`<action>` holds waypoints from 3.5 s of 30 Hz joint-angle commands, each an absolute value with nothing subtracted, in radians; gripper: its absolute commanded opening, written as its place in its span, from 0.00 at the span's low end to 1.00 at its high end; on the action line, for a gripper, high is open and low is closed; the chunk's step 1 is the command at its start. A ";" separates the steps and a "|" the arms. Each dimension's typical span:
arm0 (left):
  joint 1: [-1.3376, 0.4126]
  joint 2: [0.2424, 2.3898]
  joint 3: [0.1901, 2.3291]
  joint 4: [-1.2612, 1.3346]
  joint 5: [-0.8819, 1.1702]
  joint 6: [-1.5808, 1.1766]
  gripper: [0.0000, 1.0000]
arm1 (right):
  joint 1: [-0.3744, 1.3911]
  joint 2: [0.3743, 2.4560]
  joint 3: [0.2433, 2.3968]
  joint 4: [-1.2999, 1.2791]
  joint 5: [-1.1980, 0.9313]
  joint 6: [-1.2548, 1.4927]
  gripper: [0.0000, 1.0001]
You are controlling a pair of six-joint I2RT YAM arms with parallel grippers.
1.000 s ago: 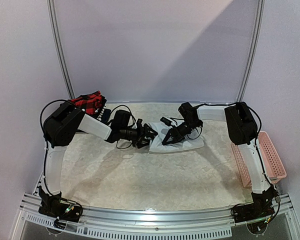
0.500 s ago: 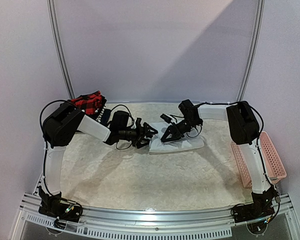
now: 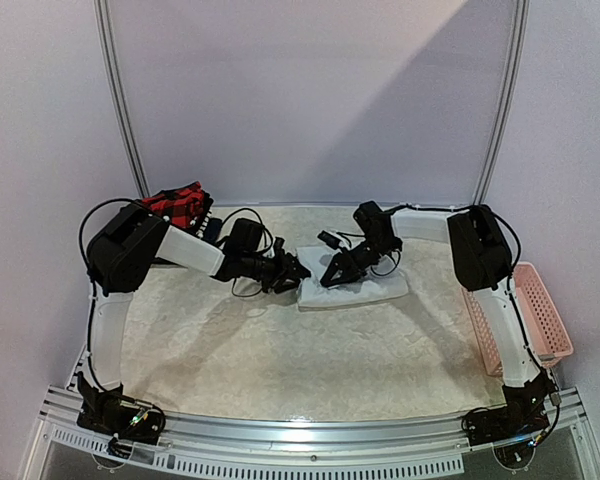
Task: Fold and stack the mixed laundry pile
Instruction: Pick up the square-folded T-shirt from the center of the board, then move the square folded T-shirt to the corner of the board.
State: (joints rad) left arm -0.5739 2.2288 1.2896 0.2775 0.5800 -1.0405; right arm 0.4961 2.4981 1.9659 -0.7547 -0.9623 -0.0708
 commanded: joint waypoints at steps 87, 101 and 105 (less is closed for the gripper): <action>-0.221 2.215 2.756 -1.137 -0.299 -0.081 0.00 | 0.193 1.893 1.423 -1.067 -0.802 -0.558 0.27; -0.115 2.248 2.757 -1.059 -0.072 -0.189 0.00 | 0.193 1.901 1.417 -1.081 -0.808 -0.574 0.27; -0.053 2.257 2.714 -1.017 0.076 -0.125 0.00 | 0.193 1.902 1.417 -1.081 -0.809 -0.574 0.27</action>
State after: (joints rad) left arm -0.1242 2.2414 2.7316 -1.1217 -0.0792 -0.1654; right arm 0.1951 1.8824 1.4071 -1.0706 -0.8150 -0.5602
